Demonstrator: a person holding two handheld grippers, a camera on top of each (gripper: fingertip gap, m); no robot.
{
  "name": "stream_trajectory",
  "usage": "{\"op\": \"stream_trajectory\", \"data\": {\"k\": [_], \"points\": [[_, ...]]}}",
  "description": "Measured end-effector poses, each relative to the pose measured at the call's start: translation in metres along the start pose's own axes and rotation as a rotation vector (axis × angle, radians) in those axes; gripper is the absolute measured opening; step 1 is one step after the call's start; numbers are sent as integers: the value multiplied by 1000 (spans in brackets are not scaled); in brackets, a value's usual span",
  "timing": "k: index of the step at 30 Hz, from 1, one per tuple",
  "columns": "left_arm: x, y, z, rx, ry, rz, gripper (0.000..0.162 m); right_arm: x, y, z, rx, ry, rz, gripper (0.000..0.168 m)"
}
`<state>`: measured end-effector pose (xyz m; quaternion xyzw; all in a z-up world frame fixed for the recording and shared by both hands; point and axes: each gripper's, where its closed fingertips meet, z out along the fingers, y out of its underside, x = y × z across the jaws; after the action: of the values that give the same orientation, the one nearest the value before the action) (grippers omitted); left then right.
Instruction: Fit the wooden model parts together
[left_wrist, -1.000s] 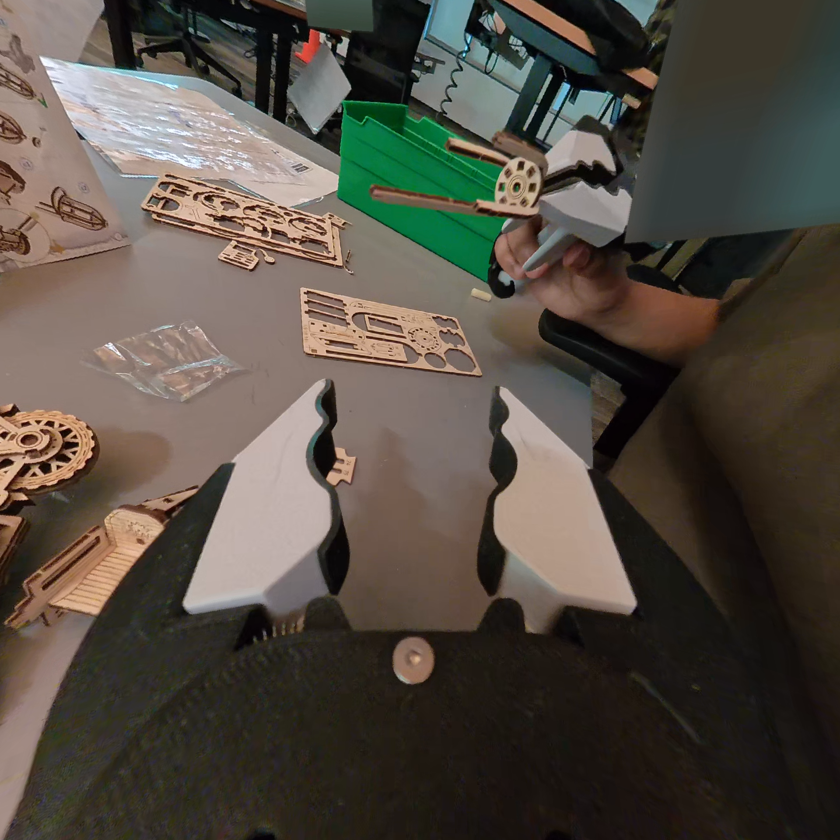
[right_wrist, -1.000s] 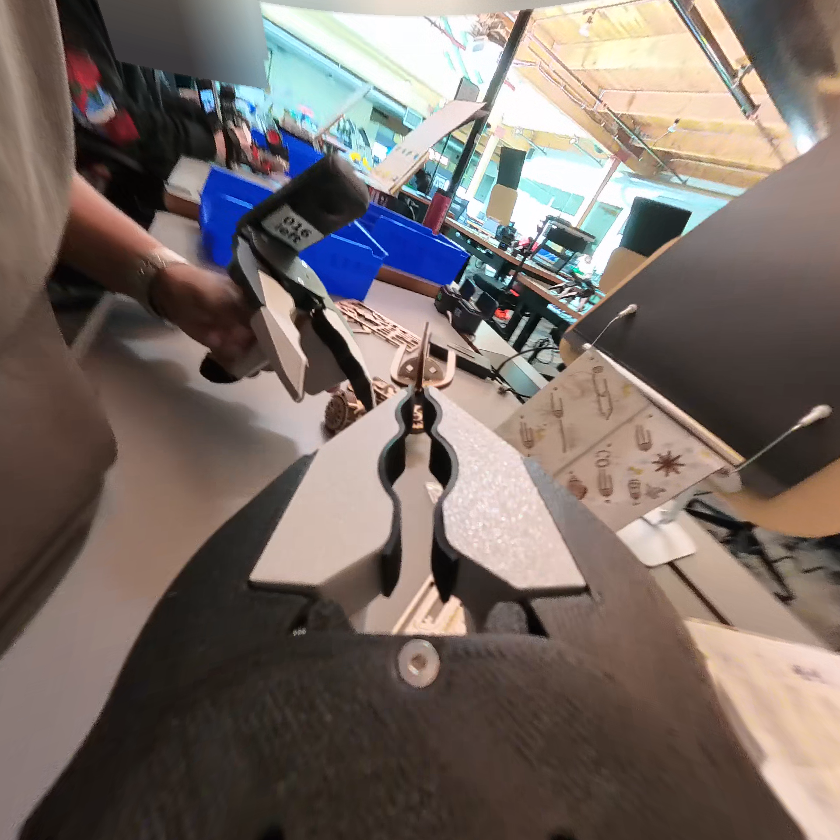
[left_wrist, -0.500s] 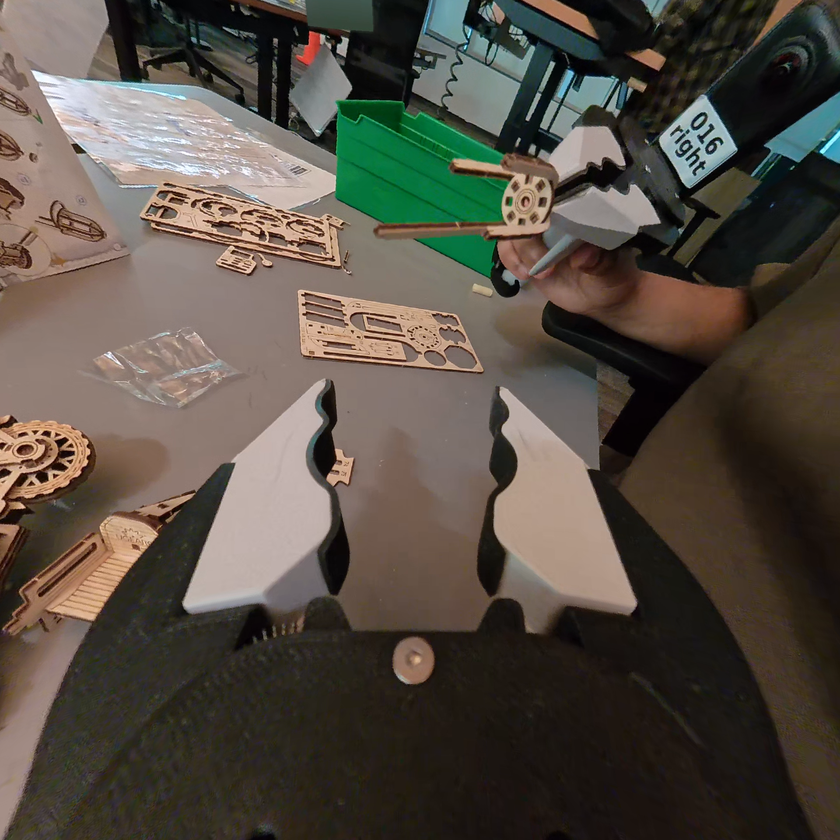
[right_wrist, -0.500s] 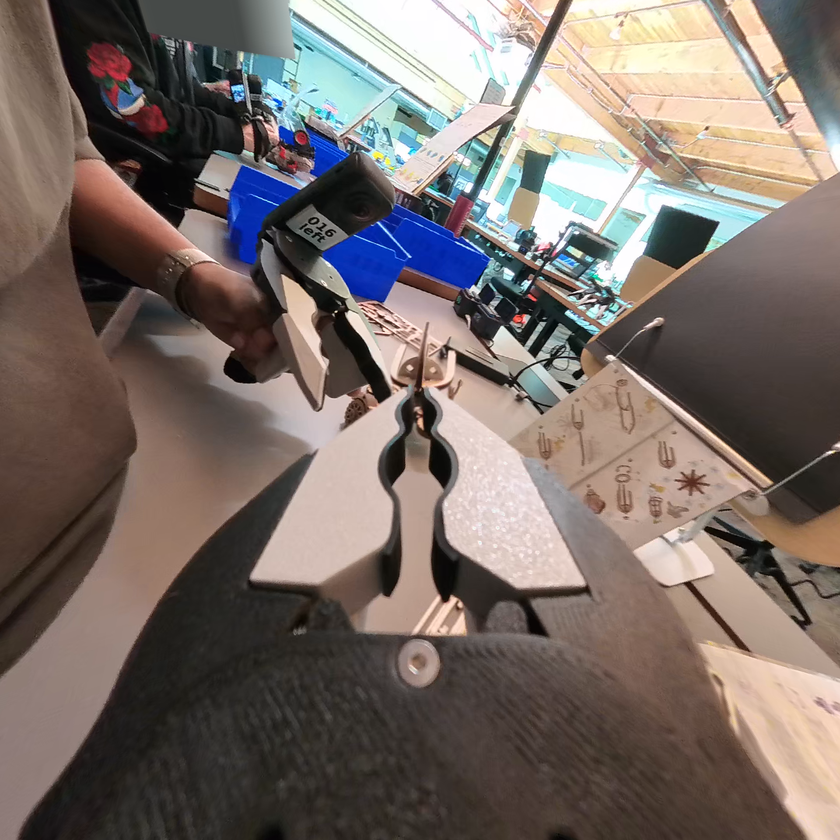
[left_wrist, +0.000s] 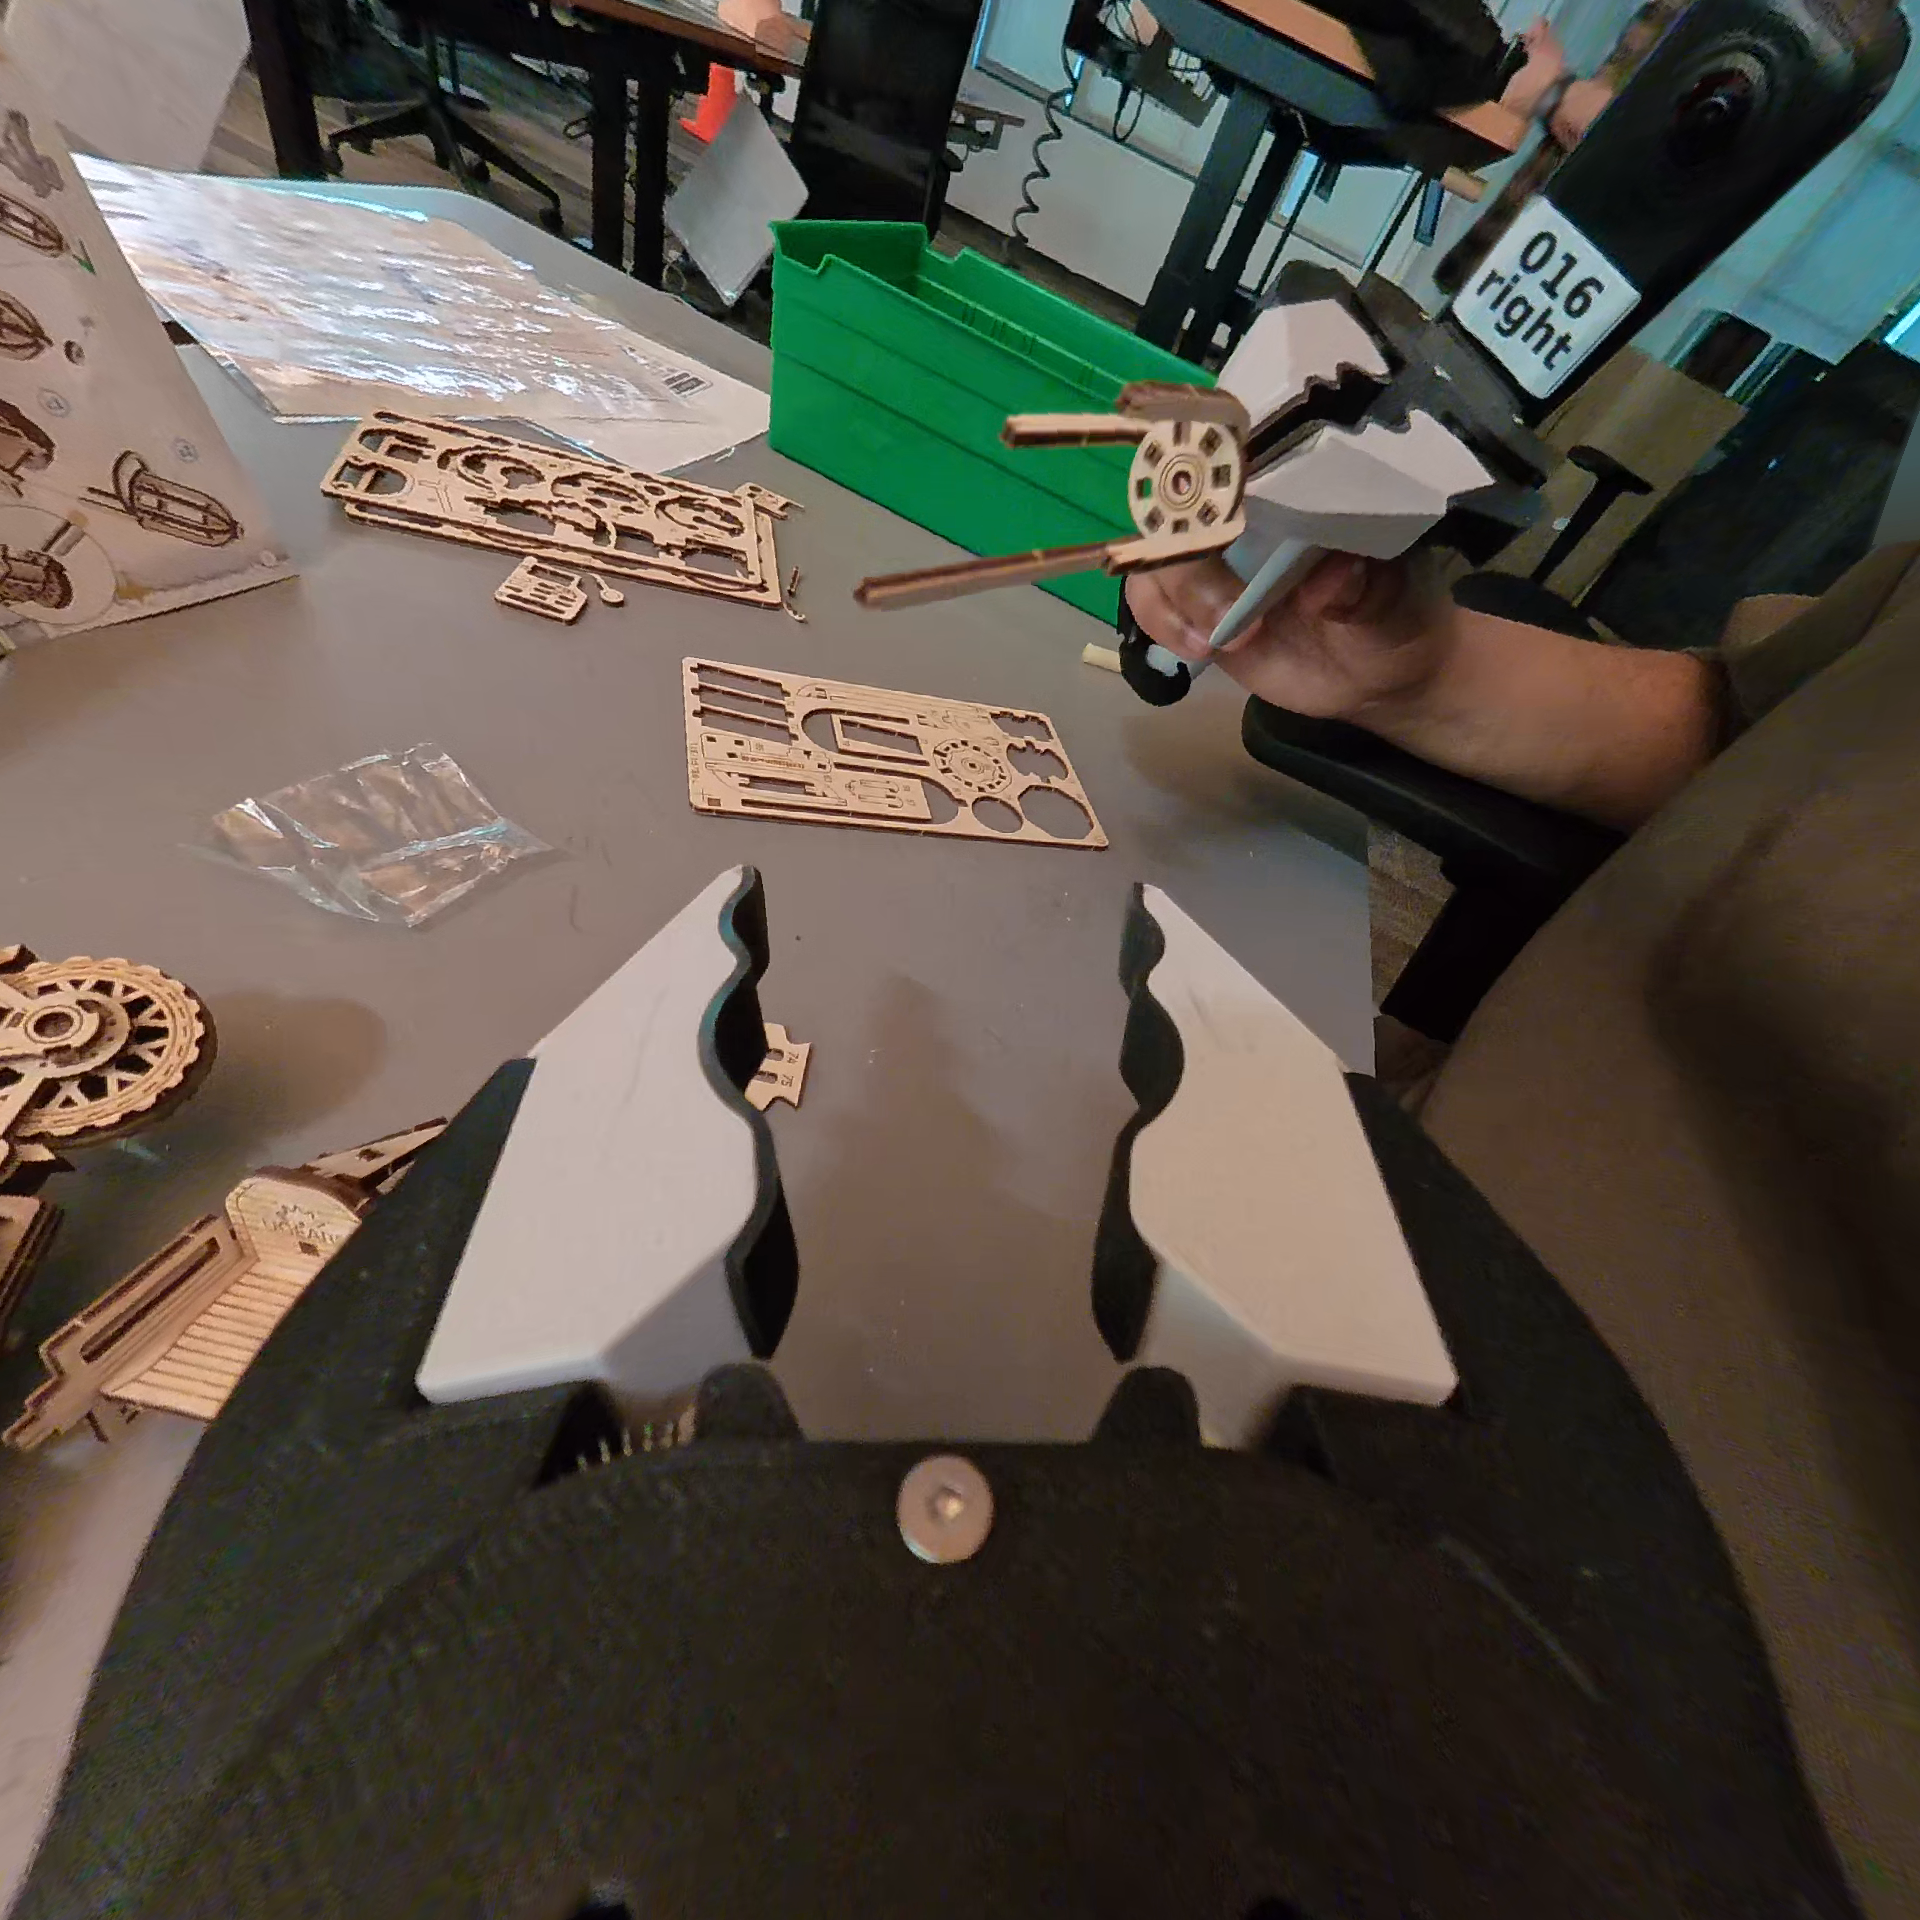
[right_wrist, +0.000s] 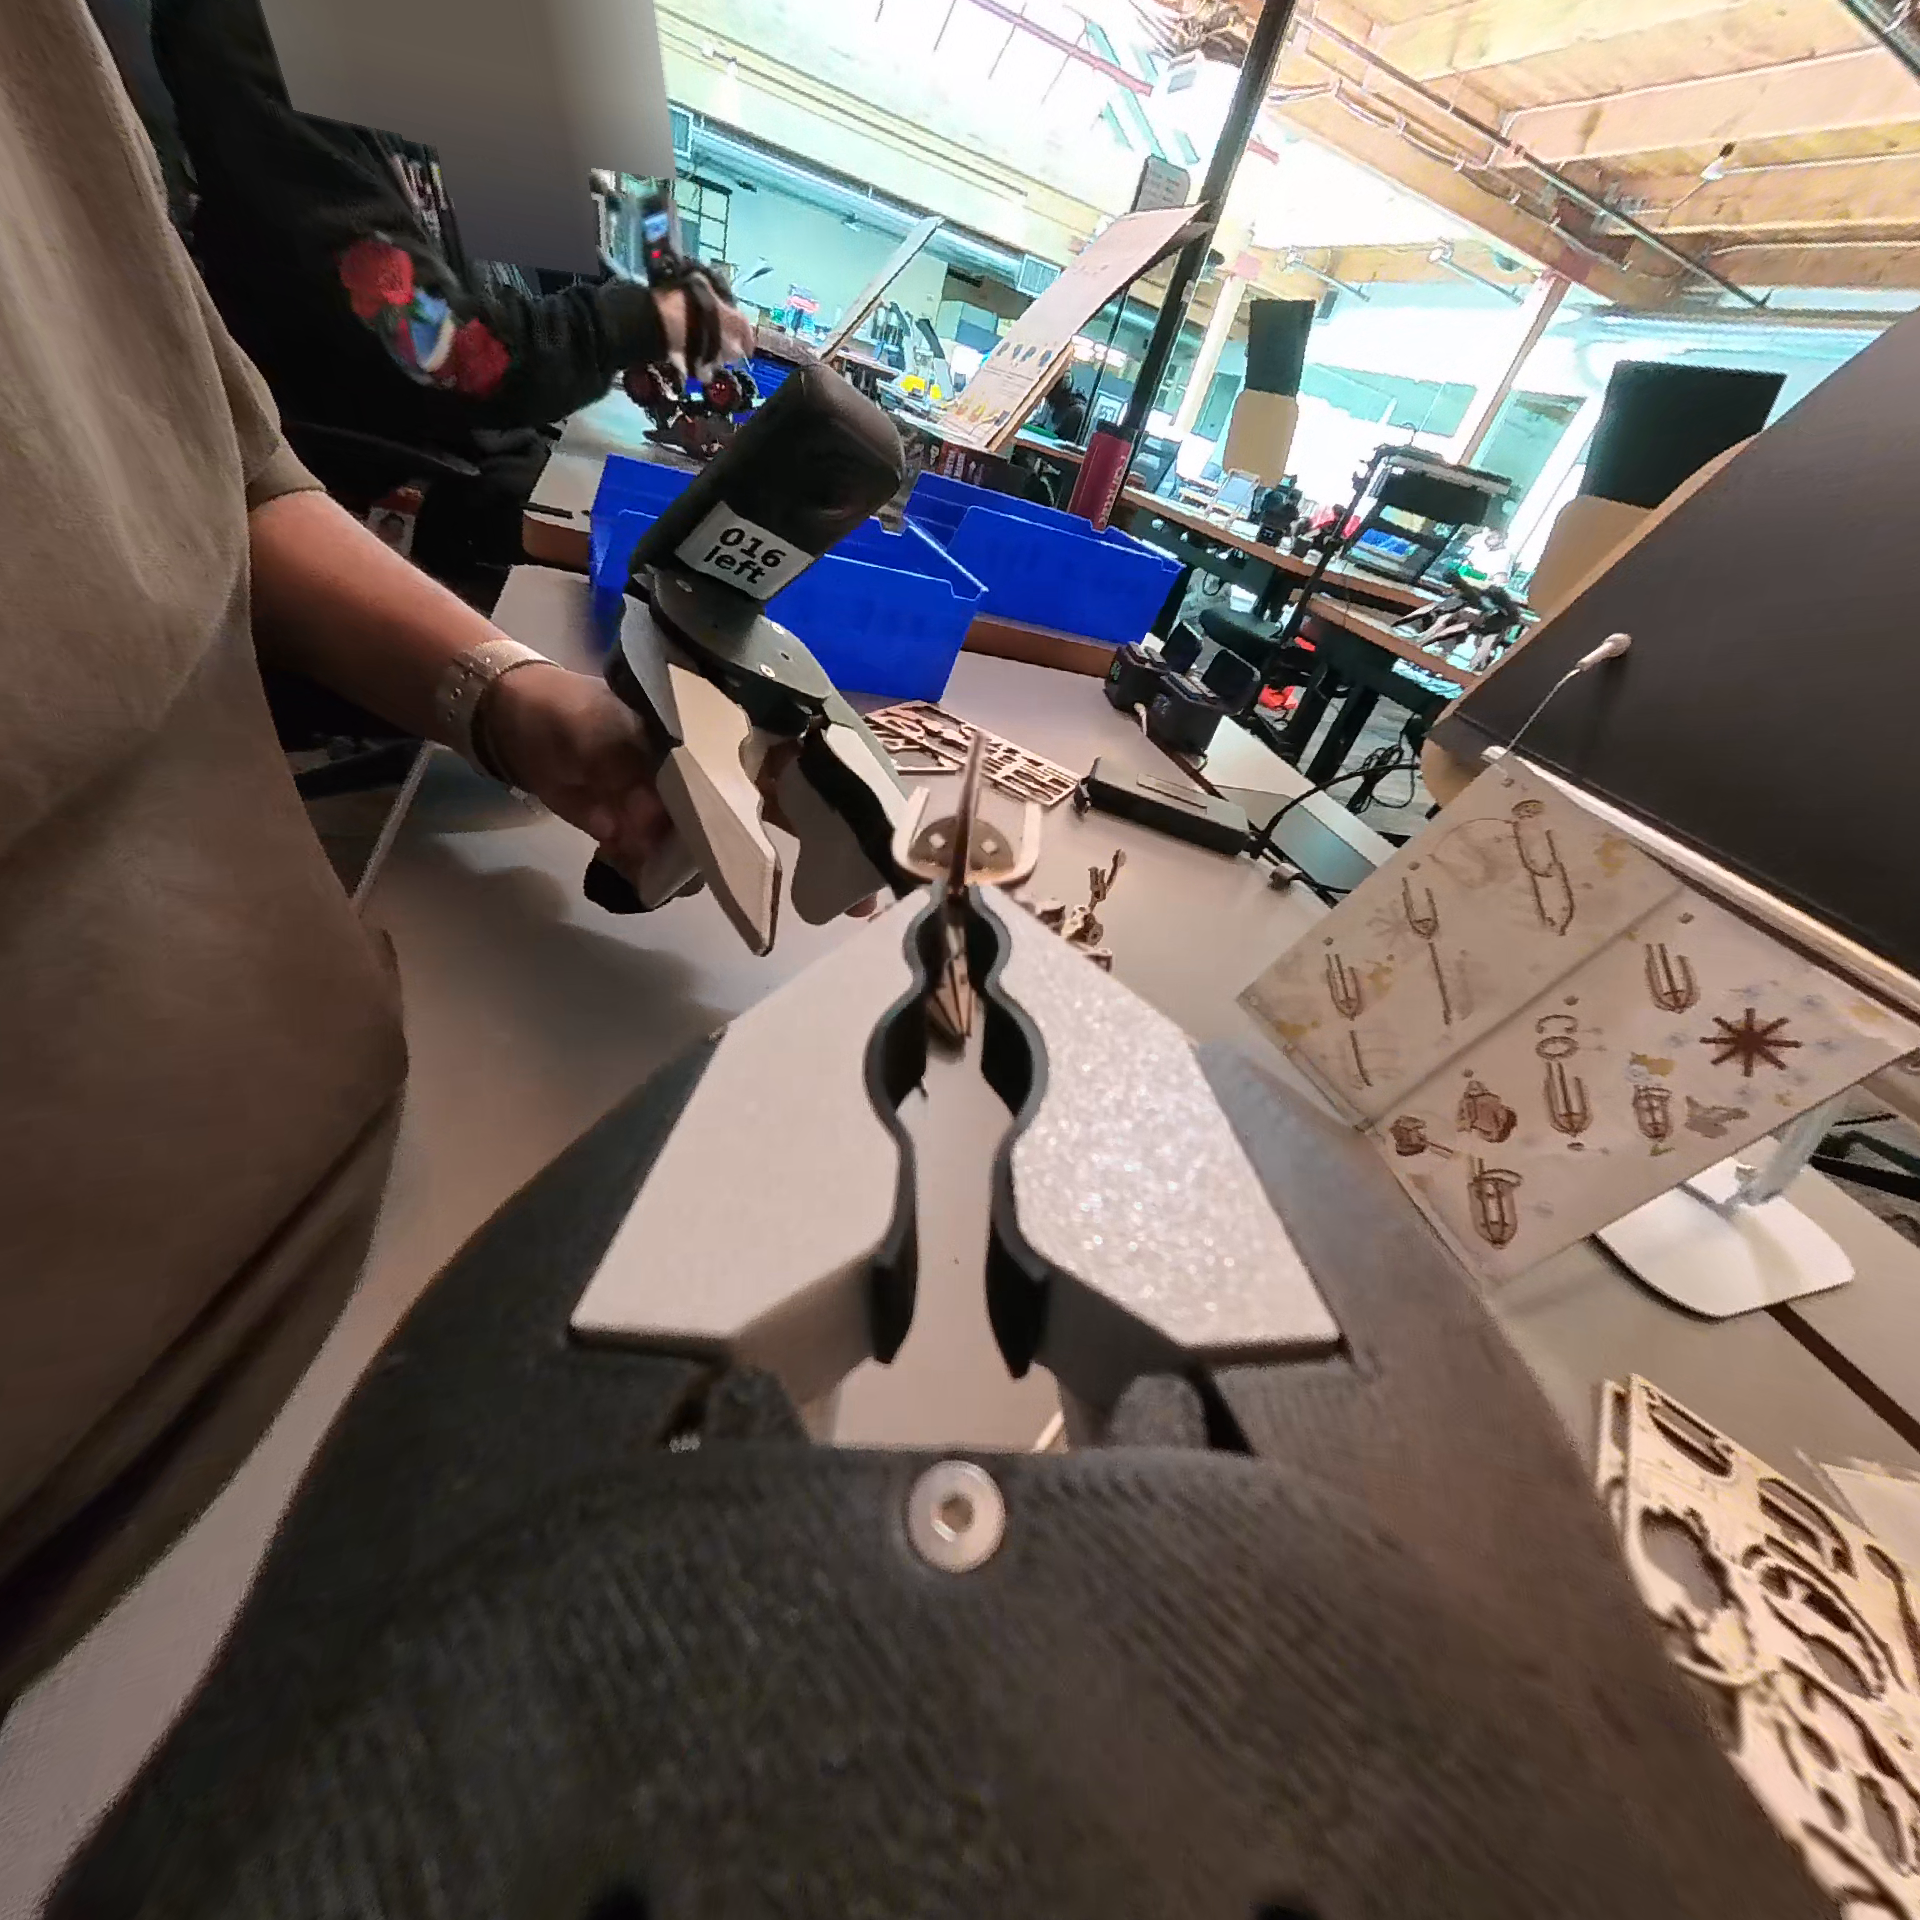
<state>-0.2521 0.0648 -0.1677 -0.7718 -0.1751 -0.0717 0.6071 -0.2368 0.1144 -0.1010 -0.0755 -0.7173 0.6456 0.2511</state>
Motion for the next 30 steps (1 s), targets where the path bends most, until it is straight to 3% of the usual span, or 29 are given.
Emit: {"op": "stream_trajectory", "data": {"k": [11,20,30], "points": [[-9,-1,-4,-2,-31,1,74,-12,24,6,-103,-105,95,0],[-6,8,-2,-56,-14,30,78,-55,90,13,-423,-306,91,1],[3,18,3,-110,12,63,78,-62,126,9,-599,-327,68,1]]}}
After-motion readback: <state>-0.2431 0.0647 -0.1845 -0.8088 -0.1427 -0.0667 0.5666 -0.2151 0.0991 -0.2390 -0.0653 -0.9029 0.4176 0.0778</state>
